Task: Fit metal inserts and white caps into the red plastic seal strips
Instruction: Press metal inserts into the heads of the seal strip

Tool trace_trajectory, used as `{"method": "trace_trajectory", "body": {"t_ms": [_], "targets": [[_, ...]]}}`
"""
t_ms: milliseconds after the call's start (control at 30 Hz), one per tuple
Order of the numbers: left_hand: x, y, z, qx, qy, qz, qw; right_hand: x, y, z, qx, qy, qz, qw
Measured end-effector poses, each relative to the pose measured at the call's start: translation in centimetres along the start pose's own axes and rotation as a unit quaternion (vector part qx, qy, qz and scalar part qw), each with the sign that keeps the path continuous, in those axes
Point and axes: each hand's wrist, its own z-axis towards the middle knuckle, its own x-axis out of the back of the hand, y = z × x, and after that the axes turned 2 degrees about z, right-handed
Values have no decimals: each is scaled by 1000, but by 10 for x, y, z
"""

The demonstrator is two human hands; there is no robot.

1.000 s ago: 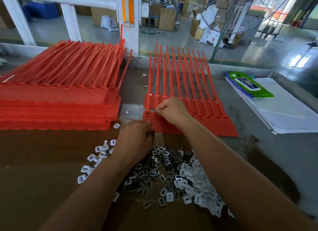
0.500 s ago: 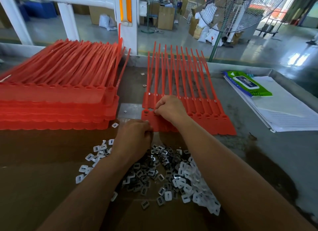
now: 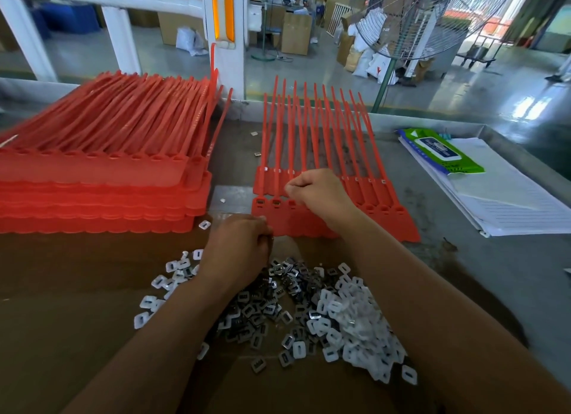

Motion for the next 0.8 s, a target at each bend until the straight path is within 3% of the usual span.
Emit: {"method": "trace_trajectory", "body": {"t_ms": [167,367,667,800], "targets": [[-1,0,2,5,-6,9,1000,23,2,-26,23,-26,-59,998],[-2,0,2,13,-11,11,1000,44,5,-60,39,-136,-160,977],[-2,0,3,12,-17,22,1000,55,17,-78,17,-222,-162,961],[-2,0,3,13,-14,25,999,52,19,-78,11,-210,-171,963]]}}
